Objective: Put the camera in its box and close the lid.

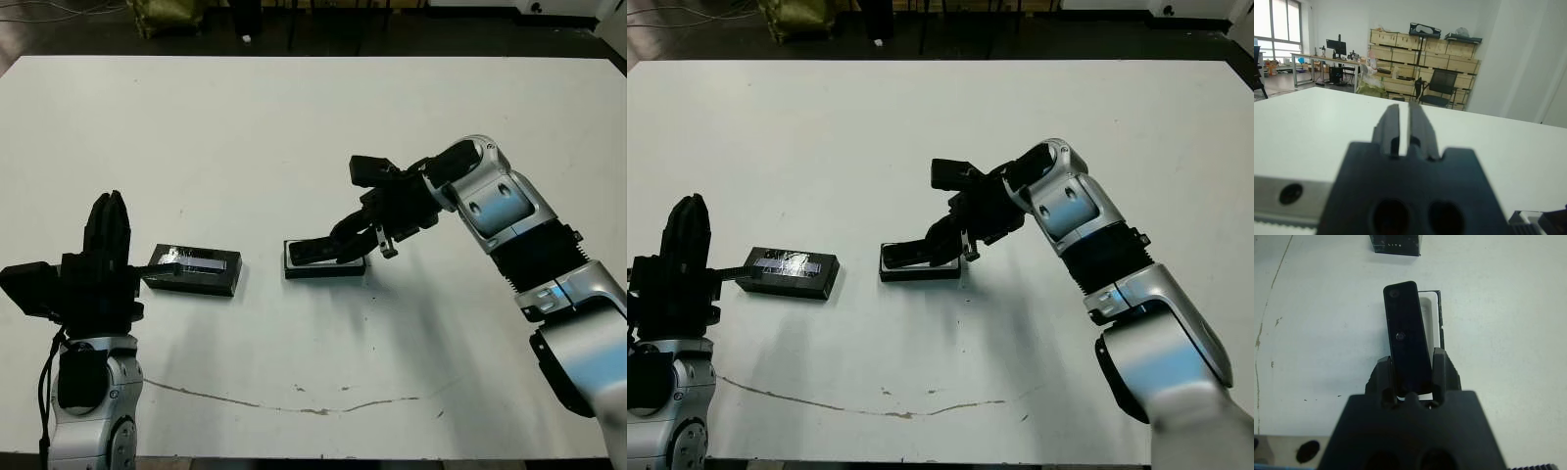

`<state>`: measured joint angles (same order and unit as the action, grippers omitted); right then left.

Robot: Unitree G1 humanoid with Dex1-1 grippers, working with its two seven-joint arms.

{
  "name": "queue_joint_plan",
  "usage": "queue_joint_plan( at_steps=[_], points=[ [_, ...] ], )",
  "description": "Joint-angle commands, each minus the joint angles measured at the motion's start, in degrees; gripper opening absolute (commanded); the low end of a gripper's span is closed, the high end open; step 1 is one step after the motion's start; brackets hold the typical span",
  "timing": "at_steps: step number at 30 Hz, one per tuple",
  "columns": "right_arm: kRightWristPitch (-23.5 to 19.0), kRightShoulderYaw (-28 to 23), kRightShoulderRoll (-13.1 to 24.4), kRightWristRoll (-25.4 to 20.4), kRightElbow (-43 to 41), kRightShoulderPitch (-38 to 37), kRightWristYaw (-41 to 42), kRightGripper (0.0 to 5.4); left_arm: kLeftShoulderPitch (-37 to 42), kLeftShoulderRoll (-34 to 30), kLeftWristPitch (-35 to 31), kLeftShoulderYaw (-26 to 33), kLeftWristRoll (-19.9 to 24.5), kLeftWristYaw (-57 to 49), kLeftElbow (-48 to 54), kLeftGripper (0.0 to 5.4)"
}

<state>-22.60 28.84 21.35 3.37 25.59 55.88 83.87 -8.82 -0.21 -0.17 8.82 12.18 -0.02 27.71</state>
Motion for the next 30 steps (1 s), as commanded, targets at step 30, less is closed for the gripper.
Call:
queue_joint_plan(
  at_steps=[30],
  points=[
    [-1.31, -1.71, 0.28, 0.87, 0.28, 0.29, -4.16, 0.22, -1.88, 0.34, -0.55, 0.09, -0.50, -0.46, -0.30, 0.00]
  ],
)
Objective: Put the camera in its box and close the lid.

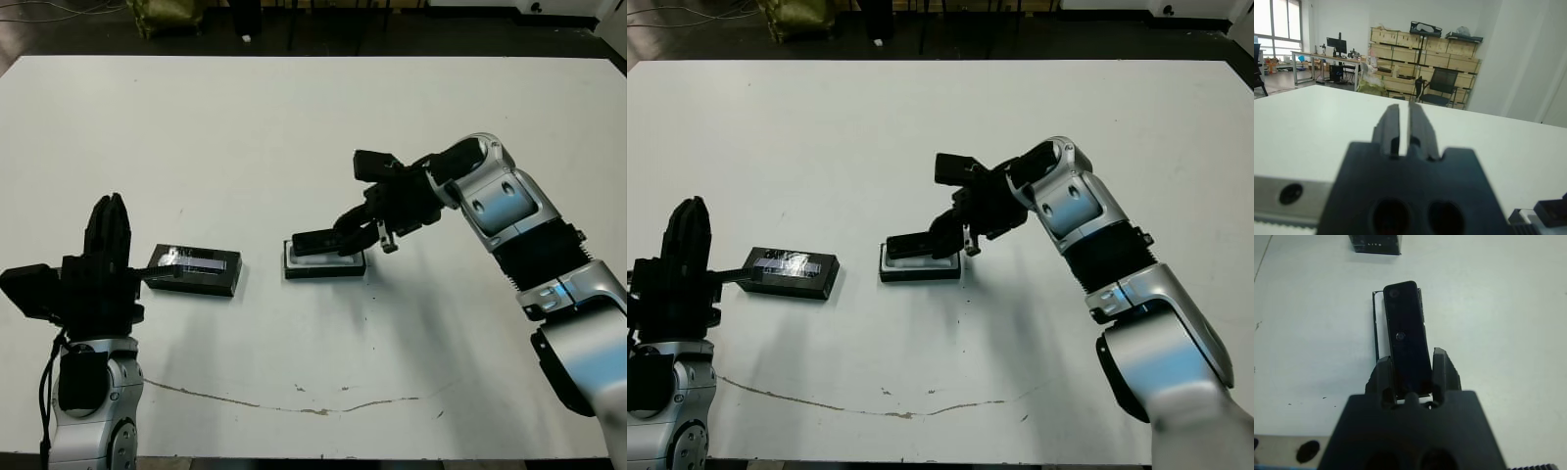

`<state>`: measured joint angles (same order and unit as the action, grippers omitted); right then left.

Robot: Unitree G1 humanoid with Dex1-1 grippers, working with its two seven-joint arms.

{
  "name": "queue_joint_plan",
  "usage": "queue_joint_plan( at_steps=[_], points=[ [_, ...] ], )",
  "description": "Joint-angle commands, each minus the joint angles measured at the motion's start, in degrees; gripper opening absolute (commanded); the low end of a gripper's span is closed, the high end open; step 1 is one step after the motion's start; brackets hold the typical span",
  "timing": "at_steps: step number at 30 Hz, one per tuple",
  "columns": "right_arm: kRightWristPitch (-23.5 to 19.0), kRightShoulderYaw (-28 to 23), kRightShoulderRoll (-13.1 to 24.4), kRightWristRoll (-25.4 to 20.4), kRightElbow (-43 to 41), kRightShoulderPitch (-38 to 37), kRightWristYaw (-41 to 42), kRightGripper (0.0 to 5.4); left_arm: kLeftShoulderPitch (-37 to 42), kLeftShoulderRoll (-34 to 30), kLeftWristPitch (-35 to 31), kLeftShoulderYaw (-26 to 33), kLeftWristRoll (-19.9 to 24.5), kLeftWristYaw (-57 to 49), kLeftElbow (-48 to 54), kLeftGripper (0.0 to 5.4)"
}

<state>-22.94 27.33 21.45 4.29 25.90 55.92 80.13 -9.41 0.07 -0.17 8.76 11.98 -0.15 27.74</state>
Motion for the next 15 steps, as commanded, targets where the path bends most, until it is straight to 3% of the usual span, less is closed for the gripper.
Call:
queue_joint_plan(
  at_steps=[1, 15],
  points=[
    [-1.04, -0.12, 0.22, 0.05, -0.13, 0.22, -0.48, 0.22, -1.31, 0.15, -0.62, 0.19, -0.14, -0.33, -0.28, 0.00],
    [-1.81, 1.69, 0.43, 0.69, -1.62, -0.18, 0.29, 0.22, -1.53, 0.30, -0.29, 0.32, 0.44, 0.03, -0.51, 0.00]
  ],
)
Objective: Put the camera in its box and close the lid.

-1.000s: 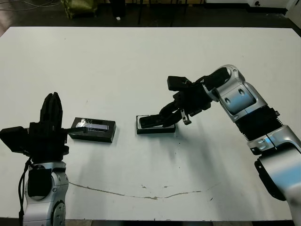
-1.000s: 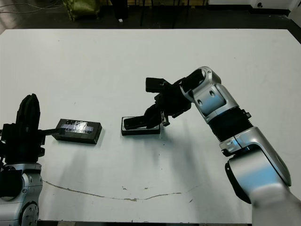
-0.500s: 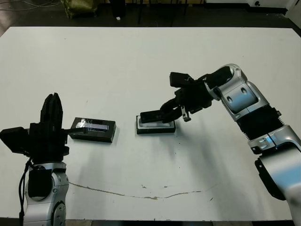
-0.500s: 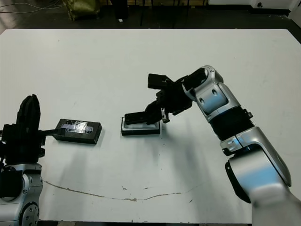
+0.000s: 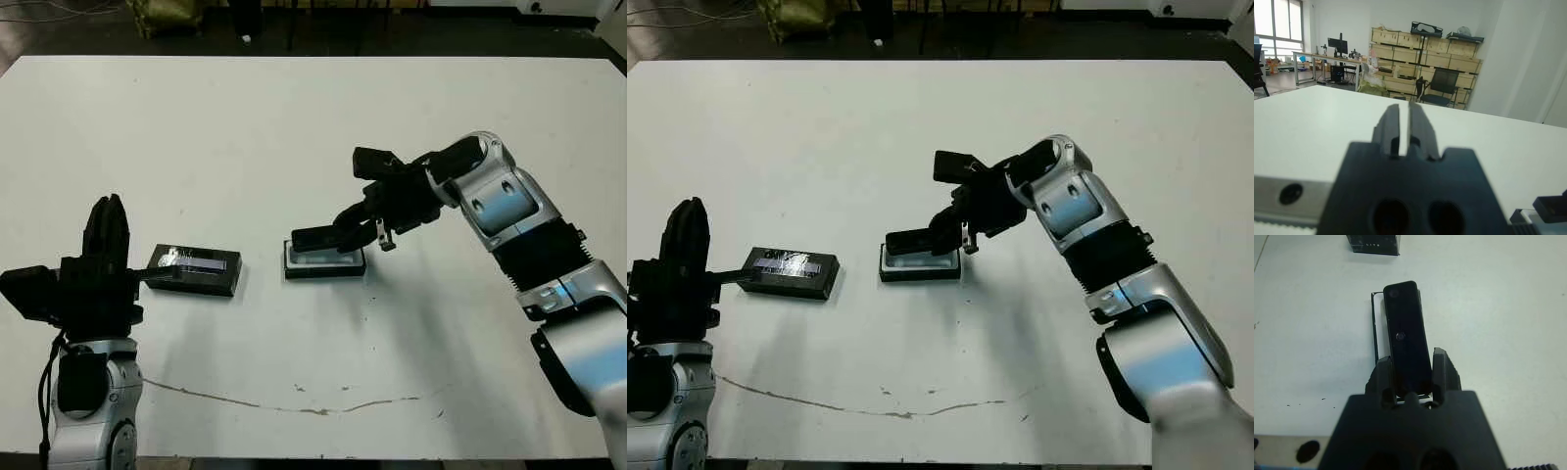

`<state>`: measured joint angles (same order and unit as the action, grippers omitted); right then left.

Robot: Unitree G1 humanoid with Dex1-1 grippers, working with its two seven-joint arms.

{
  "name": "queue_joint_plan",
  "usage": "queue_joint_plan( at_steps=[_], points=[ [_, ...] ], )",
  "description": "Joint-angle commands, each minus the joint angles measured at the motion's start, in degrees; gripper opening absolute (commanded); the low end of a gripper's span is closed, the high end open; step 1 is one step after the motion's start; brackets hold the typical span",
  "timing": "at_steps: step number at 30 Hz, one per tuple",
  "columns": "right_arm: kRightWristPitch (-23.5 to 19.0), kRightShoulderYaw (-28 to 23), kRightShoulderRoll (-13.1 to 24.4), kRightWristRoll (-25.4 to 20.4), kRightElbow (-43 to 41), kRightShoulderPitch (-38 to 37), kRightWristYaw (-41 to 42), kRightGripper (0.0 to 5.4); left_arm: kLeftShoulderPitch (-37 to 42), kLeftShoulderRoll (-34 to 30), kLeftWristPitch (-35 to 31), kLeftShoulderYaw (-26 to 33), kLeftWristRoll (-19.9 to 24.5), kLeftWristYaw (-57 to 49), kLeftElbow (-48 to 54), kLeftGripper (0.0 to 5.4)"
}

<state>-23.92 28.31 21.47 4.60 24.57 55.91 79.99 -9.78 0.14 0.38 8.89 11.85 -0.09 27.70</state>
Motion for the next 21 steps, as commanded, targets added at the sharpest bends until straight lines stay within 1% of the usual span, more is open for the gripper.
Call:
queue_joint_plan(
  at_steps=[1, 5, 14, 21],
  points=[
    [-0.90, 0.87, 0.45, 0.44, -0.35, -0.14, 0.44, 0.22, -1.14, 0.29, -0.92, 0.19, 0.78, -0.04, -0.44, 0.00],
    [-1.21, 1.30, 0.54, 0.74, -0.54, -0.18, 0.28, 0.22, -1.14, 0.29, -0.99, 0.22, 1.34, -0.05, -0.36, 0.00],
    [0.04, 2.04, 0.82, 1.73, -1.00, -0.67, 0.03, 0.22, -1.32, 0.00, -0.58, 0.19, 1.23, 0.21, -0.45, 0.00],
    [-0.15, 2.56, 0.80, 1.82, -0.85, -0.79, 0.15, 0.22, -1.32, 0.18, -0.73, 0.40, 1.96, 0.48, -0.51, 0.00]
  ],
)
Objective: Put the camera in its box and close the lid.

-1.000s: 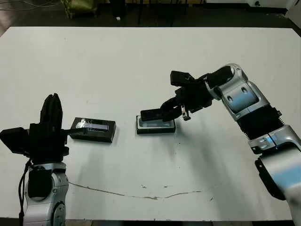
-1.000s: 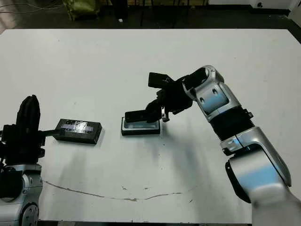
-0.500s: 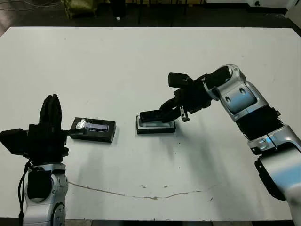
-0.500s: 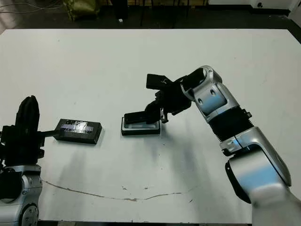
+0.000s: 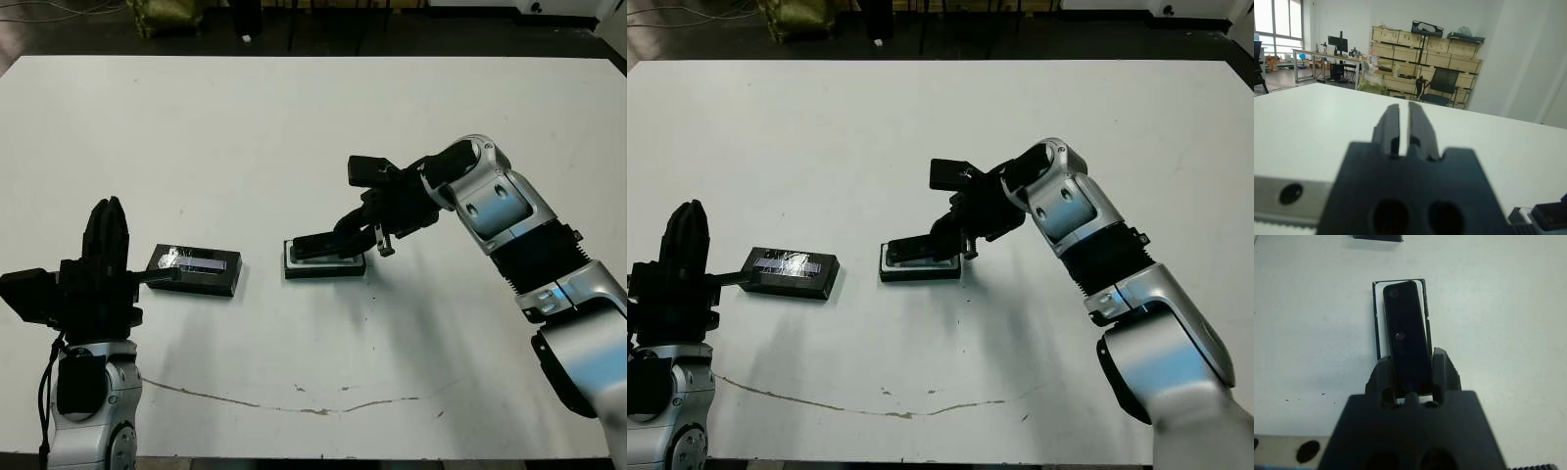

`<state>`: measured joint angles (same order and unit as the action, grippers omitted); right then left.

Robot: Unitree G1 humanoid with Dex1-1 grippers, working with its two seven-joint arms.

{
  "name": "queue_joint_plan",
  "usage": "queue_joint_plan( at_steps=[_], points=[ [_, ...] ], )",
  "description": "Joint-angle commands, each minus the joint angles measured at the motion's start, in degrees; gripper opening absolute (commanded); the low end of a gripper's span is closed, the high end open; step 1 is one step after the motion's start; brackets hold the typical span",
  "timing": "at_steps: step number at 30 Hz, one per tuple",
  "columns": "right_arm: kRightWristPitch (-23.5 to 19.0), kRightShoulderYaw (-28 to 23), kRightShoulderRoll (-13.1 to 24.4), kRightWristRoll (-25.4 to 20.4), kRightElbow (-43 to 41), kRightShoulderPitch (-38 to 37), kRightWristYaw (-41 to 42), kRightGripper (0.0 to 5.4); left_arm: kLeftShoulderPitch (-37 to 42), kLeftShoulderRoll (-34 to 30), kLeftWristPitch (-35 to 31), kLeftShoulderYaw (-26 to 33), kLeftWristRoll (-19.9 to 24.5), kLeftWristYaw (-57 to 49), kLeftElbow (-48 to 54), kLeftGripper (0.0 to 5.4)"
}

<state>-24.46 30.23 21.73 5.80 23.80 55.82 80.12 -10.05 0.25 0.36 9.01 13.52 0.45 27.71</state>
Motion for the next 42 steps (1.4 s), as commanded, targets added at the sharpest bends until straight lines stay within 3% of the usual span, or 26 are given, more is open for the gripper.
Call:
queue_joint_plan(
  at_steps=[1, 23, 42],
  points=[
    [0.58, 0.85, 0.62, 0.73, -0.38, -0.77, 0.04, 0.22, -1.16, 0.10, -0.66, 0.26, 0.35, -0.04, -0.47, 0.00],
    [-1.04, 3.64, 0.47, 1.69, -1.71, -0.44, 1.73, 0.22, -1.49, 0.01, -0.83, -0.14, 0.00, -0.29, 0.15, 0.00],
    [-1.47, 5.67, -2.19, 3.14, -0.71, 0.31, 1.09, 0.22, -1.67, 0.42, -1.13, -0.35, 0.17, -0.45, 0.37, 0.00]
  ],
)
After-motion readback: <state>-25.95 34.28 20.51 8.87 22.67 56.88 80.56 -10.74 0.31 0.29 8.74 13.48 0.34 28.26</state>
